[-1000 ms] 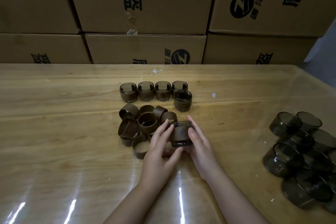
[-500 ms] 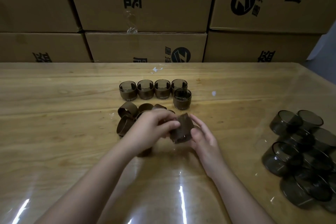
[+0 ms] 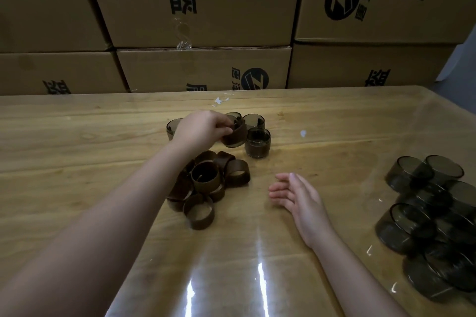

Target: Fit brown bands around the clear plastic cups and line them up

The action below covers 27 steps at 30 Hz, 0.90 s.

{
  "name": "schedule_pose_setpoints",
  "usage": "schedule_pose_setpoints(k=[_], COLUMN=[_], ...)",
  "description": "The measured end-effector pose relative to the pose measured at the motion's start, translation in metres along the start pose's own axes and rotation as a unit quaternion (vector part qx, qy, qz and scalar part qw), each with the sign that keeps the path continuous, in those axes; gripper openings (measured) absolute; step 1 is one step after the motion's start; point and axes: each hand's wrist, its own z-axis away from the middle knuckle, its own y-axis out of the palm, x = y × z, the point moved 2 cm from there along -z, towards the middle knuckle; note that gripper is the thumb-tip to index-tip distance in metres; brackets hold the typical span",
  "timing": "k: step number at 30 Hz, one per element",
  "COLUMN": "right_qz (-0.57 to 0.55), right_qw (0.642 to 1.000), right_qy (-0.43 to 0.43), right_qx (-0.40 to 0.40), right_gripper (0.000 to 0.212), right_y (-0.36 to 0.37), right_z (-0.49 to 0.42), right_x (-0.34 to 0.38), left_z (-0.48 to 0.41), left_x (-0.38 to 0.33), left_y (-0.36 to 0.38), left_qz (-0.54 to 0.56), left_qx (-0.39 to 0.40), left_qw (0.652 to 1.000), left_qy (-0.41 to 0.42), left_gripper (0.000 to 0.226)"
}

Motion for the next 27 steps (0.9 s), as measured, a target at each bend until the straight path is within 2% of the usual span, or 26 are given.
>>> schedule_pose_setpoints(k=[5, 10, 19, 27], right_qz=[0.007, 0.034, 0.050, 0.061], right_qw=[1.000, 0.999, 0.999, 0.998], right_qy=[0.001, 0.005, -0.003, -0.009], right_qx=[-0.001, 0.004, 0.003, 0.011], right_gripper=[0.043, 0.023, 0.020, 0.019], right_y=[0.001, 0.004, 0.008, 0.010], right_z=[0.001, 0.001, 0.003, 0.006], right_x=[0.000, -0.002, 0.002, 0.004], left_z=[-0.009, -0.013, -0.008, -0.012], left_x=[0.001, 0.003, 0.007, 0.008], left_y=[0.024, 0.031, 0.051, 0.051], left_qz=[-0.094, -0.104, -0.140, -0.107], left_qx=[0.019, 0.028, 0.079, 0.092], left_qw=[0.995, 0.994, 0.987, 0.990], left_qy=[0.012, -0.006, 0.011, -0.013], left_gripper=[0.024, 0.025, 0.027, 0.026])
